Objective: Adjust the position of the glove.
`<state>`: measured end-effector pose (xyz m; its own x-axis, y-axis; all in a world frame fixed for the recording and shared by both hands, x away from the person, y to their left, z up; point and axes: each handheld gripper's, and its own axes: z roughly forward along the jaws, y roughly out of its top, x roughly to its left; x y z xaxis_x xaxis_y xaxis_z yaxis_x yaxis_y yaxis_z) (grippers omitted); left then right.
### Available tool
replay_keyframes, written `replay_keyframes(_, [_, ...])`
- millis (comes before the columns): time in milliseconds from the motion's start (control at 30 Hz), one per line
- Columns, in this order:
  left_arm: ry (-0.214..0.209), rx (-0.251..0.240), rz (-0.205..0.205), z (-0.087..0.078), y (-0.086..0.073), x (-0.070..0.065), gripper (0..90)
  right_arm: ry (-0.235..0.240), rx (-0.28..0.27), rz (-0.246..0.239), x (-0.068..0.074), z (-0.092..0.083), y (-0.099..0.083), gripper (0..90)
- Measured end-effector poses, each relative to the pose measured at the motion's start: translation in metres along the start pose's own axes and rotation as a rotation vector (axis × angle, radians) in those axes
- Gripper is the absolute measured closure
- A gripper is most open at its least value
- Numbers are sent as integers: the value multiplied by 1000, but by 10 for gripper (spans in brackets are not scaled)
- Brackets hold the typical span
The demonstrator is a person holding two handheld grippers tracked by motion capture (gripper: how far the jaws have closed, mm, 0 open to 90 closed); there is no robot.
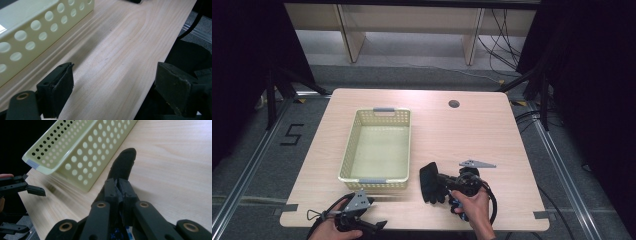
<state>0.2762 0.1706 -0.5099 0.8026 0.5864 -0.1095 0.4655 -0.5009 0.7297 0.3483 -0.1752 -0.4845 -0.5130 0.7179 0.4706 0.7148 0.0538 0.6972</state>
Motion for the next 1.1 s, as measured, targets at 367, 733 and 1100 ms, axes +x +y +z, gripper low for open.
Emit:
replay_keyframes(367, [4, 17, 36, 0, 0, 1, 156, -68, 41, 43, 1, 5, -18, 802])
replay_keyframes(733, [-36, -58, -8, 0, 5, -7, 375, -141, 35, -242, 3, -6, 1, 795])
replay_keyframes(1100, [-84, -77, 125, 35, 38, -40, 792, -136, 161, -436, 1, 34, 32, 900])
